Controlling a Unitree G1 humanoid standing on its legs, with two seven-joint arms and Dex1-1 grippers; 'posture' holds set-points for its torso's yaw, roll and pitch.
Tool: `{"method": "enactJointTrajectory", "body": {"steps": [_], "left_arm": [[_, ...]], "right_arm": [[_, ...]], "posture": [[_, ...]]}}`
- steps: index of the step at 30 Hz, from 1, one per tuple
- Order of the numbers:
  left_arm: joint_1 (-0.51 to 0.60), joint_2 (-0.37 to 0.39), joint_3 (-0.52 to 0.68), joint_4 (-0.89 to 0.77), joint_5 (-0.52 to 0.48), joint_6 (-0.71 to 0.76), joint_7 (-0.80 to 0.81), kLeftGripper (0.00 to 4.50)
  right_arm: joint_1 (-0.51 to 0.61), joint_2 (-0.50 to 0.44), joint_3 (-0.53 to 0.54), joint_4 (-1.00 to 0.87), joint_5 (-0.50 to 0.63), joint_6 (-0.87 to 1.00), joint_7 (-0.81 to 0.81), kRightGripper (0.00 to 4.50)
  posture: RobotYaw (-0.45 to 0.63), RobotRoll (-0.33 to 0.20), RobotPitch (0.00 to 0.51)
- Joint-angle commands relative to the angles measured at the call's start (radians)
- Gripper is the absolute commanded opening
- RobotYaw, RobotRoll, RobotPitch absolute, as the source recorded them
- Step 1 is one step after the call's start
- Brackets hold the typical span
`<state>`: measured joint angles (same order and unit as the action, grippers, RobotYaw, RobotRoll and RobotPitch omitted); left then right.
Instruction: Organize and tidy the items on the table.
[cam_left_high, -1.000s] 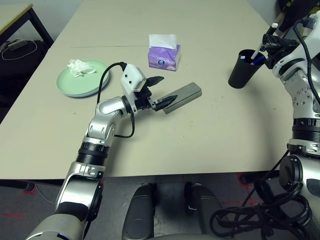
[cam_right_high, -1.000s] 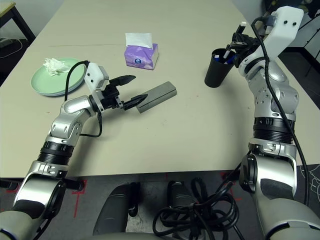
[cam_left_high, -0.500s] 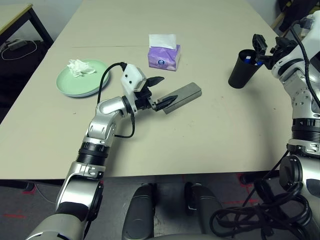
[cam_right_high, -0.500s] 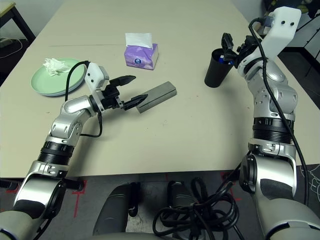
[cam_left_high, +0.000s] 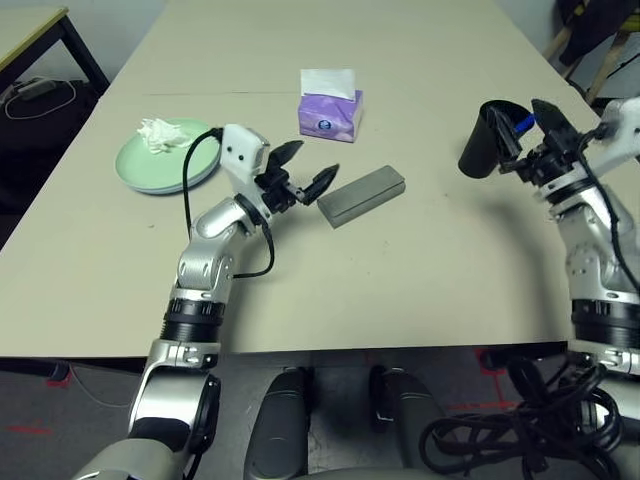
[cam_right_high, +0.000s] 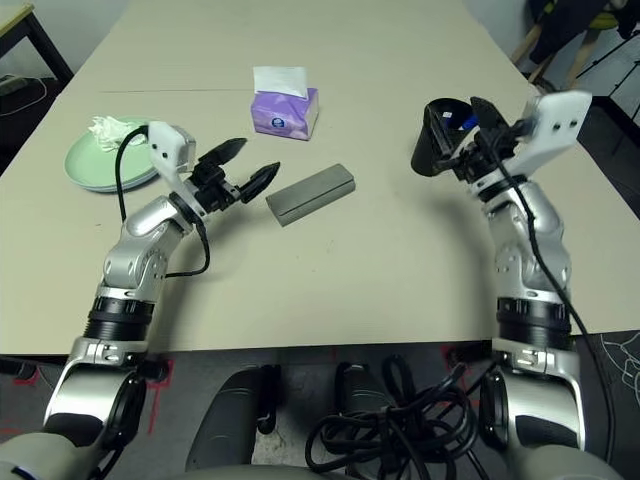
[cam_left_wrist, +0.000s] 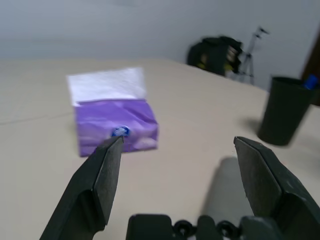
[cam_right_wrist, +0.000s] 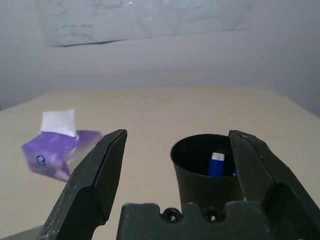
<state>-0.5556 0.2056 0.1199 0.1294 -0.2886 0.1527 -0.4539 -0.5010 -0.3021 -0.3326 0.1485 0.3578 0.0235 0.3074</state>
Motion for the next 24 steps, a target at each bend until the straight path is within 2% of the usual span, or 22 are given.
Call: {"method": "enactJointTrajectory", "body": {"steps": [1, 7, 12, 16, 24], "left_arm": [[0.026, -0.005, 0.067, -0.026, 0.006, -0.040, 0.100, 4.50], [0.061, 0.033, 0.154, -0.034, 0.031, -0.085, 0.219, 4.50], [0.147, 0.094, 0.138, -0.018, 0.061, -0.106, 0.190, 4.50], [0.184, 0.091, 0.153, 0.006, 0.063, -0.133, 0.212, 4.50], [0.179, 0.116, 0.187, 0.113, 0.112, -0.181, 0.310, 4.50]], "right_arm": [[0.028, 0.036, -0.033, -0.003, -0.021, -0.044, -0.097, 4.47], [0.099, 0.036, -0.045, 0.004, -0.014, -0.107, -0.101, 4.47], [0.140, -0.013, -0.016, 0.054, -0.044, -0.172, -0.013, 4.47], [0.150, -0.020, -0.011, 0.089, -0.043, -0.195, 0.015, 4.47], [0.111, -0.009, 0.004, 0.119, -0.051, -0.193, -0.018, 4.47]], "posture": [[0.07, 0.000, 0.127], [0.08, 0.000, 0.119], [0.09, 0.000, 0.115], [0.10, 0.000, 0.108], [0.09, 0.000, 0.097]]}}
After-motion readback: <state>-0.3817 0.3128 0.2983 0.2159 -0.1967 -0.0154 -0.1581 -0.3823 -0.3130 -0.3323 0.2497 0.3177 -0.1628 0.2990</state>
